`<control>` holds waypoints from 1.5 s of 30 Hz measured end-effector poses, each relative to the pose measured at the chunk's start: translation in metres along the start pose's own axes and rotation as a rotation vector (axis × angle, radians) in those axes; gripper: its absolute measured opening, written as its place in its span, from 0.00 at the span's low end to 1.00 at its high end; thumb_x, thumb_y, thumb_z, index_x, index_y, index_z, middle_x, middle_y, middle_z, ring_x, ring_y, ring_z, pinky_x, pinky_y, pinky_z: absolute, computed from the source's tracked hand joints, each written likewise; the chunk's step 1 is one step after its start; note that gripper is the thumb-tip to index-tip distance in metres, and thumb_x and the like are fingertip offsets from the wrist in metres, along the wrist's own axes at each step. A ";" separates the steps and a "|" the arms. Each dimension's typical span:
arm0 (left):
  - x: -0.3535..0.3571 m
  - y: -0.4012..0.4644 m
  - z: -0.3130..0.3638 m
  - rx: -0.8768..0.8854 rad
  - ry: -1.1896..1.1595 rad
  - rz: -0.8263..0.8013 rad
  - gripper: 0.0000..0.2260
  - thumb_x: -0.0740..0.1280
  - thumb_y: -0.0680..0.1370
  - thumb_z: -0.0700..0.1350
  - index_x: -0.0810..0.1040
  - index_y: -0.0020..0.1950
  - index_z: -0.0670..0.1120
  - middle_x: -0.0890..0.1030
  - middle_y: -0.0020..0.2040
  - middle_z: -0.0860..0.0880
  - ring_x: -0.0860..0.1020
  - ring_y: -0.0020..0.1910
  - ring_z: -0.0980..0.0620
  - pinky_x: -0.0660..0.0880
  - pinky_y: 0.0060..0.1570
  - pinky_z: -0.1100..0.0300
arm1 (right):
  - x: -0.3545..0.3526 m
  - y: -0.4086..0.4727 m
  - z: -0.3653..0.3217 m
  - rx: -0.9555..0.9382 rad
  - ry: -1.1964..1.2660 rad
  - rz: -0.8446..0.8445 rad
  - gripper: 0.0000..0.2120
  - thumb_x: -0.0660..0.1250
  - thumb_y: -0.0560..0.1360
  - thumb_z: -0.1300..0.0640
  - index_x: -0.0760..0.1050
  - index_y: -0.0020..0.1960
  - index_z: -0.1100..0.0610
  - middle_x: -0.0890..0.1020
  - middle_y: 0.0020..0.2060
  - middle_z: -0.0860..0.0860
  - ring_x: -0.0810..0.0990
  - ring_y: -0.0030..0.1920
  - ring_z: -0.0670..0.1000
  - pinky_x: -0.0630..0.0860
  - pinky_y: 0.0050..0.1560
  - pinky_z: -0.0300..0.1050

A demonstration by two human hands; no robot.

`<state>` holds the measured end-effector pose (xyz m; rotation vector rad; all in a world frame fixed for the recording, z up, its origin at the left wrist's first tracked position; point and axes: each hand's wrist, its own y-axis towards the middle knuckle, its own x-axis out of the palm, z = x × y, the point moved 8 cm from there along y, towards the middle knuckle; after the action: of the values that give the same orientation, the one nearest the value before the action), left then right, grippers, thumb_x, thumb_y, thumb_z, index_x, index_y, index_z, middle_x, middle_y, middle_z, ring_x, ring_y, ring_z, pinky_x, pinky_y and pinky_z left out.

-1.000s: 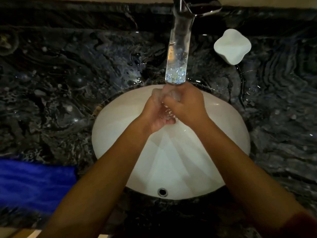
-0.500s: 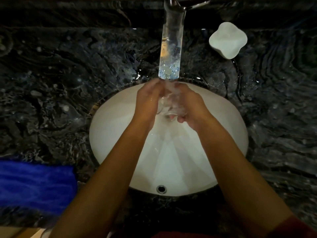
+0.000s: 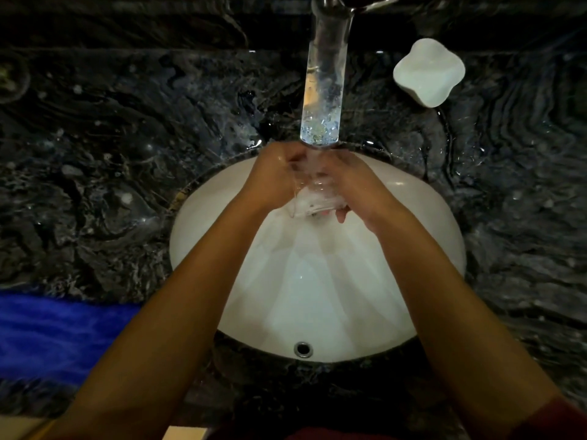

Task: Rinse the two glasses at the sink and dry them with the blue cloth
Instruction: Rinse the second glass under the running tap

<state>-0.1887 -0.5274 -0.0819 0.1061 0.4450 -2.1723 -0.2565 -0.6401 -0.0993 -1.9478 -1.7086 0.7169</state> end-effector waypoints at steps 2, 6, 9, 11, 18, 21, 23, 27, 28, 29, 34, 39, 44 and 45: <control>-0.002 -0.001 0.001 0.005 0.027 0.026 0.13 0.74 0.74 0.32 0.83 0.57 0.41 0.85 0.48 0.47 0.83 0.46 0.50 0.78 0.48 0.62 | -0.001 -0.002 -0.001 0.028 0.112 0.037 0.17 0.68 0.78 0.44 0.78 0.60 0.54 0.86 0.53 0.56 0.87 0.49 0.57 0.80 0.28 0.48; -0.006 -0.003 -0.019 -0.206 -0.007 0.158 0.12 0.68 0.77 0.28 0.84 0.42 0.44 0.84 0.32 0.57 0.81 0.28 0.57 0.73 0.27 0.65 | 0.000 -0.014 0.000 -0.065 0.255 0.093 0.23 0.67 0.74 0.43 0.76 0.65 0.52 0.86 0.51 0.54 0.88 0.46 0.55 0.84 0.38 0.56; 0.002 -0.011 -0.035 -0.420 -0.367 0.181 0.07 0.67 0.79 0.31 0.82 0.47 0.41 0.83 0.34 0.47 0.76 0.24 0.52 0.67 0.22 0.66 | 0.003 -0.020 -0.003 -0.180 0.163 0.113 0.27 0.68 0.76 0.42 0.72 0.73 0.49 0.86 0.56 0.53 0.87 0.50 0.57 0.84 0.44 0.59; 0.015 -0.014 -0.039 -0.466 -0.534 0.091 0.12 0.61 0.80 0.29 0.80 0.45 0.42 0.81 0.32 0.48 0.73 0.23 0.55 0.63 0.21 0.66 | 0.002 -0.020 -0.007 -0.239 0.061 0.137 0.28 0.70 0.75 0.40 0.71 0.73 0.45 0.84 0.61 0.47 0.85 0.57 0.52 0.84 0.53 0.55; 0.036 -0.026 -0.039 -0.495 -0.586 -0.118 0.10 0.60 0.81 0.28 0.79 0.53 0.39 0.77 0.40 0.39 0.67 0.33 0.49 0.56 0.21 0.64 | -0.010 -0.020 -0.031 -0.366 -0.084 0.177 0.20 0.73 0.73 0.41 0.81 0.60 0.51 0.87 0.50 0.47 0.86 0.51 0.46 0.83 0.54 0.51; 0.033 -0.024 -0.037 -0.483 -0.595 -0.089 0.10 0.62 0.80 0.28 0.78 0.50 0.40 0.79 0.38 0.42 0.71 0.28 0.52 0.59 0.23 0.65 | -0.011 -0.014 -0.032 -0.314 0.034 0.238 0.22 0.74 0.70 0.41 0.82 0.55 0.57 0.87 0.45 0.53 0.87 0.47 0.50 0.84 0.50 0.50; 0.025 -0.020 -0.039 -0.481 -0.536 -0.029 0.08 0.63 0.80 0.30 0.79 0.51 0.40 0.82 0.34 0.46 0.75 0.28 0.53 0.68 0.25 0.65 | -0.011 -0.009 -0.026 -0.263 0.004 0.308 0.15 0.71 0.75 0.49 0.81 0.55 0.59 0.87 0.44 0.55 0.86 0.47 0.55 0.84 0.51 0.56; 0.013 -0.027 -0.046 -0.484 -0.550 0.046 0.10 0.59 0.86 0.40 0.79 0.55 0.38 0.81 0.36 0.45 0.76 0.29 0.51 0.70 0.27 0.60 | 0.002 0.001 -0.026 -0.174 -0.113 0.323 0.13 0.71 0.79 0.49 0.81 0.53 0.59 0.87 0.46 0.55 0.85 0.48 0.55 0.82 0.48 0.51; 0.008 -0.030 -0.047 -0.472 -0.540 0.080 0.12 0.58 0.86 0.43 0.78 0.57 0.37 0.81 0.37 0.44 0.76 0.30 0.50 0.71 0.28 0.60 | 0.005 0.005 -0.025 -0.128 -0.105 0.295 0.14 0.71 0.78 0.47 0.82 0.53 0.58 0.87 0.47 0.55 0.86 0.48 0.55 0.82 0.50 0.51; 0.003 -0.034 -0.048 -0.452 -0.508 0.116 0.15 0.57 0.86 0.46 0.78 0.59 0.36 0.82 0.38 0.43 0.77 0.31 0.50 0.72 0.29 0.59 | 0.006 0.006 -0.024 -0.059 -0.079 0.270 0.16 0.69 0.78 0.45 0.83 0.53 0.57 0.87 0.48 0.56 0.86 0.50 0.57 0.83 0.53 0.53; 0.000 -0.049 -0.043 -0.375 -0.408 0.188 0.17 0.63 0.81 0.53 0.81 0.62 0.44 0.86 0.54 0.44 0.84 0.50 0.48 0.80 0.53 0.51 | 0.008 0.005 -0.003 0.178 0.489 0.110 0.22 0.60 0.84 0.46 0.80 0.66 0.61 0.86 0.59 0.61 0.84 0.60 0.65 0.78 0.65 0.68; 0.021 -0.048 -0.024 -0.240 -0.619 0.043 0.30 0.63 0.82 0.59 0.71 0.76 0.40 0.77 0.71 0.38 0.75 0.71 0.38 0.68 0.74 0.38 | 0.025 0.001 0.021 0.265 0.619 -0.104 0.20 0.61 0.80 0.47 0.81 0.59 0.61 0.85 0.45 0.59 0.84 0.43 0.59 0.82 0.39 0.49; 0.028 -0.036 -0.015 -0.144 -0.427 -0.065 0.35 0.80 0.71 0.50 0.72 0.73 0.39 0.83 0.62 0.46 0.81 0.64 0.47 0.79 0.60 0.54 | 0.019 0.007 0.040 0.314 0.619 -0.043 0.18 0.60 0.82 0.46 0.84 0.55 0.56 0.88 0.48 0.57 0.87 0.47 0.59 0.83 0.43 0.52; 0.028 -0.034 -0.016 -0.136 -0.379 -0.052 0.33 0.80 0.70 0.44 0.73 0.72 0.39 0.83 0.61 0.47 0.82 0.62 0.49 0.79 0.58 0.56 | 0.016 0.009 0.040 0.301 0.542 -0.022 0.19 0.58 0.83 0.46 0.83 0.56 0.56 0.88 0.49 0.56 0.87 0.48 0.59 0.83 0.44 0.53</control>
<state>-0.2335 -0.5249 -0.0940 -0.3892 0.3770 -2.1413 -0.2737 -0.6261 -0.1374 -1.7074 -1.2136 0.3608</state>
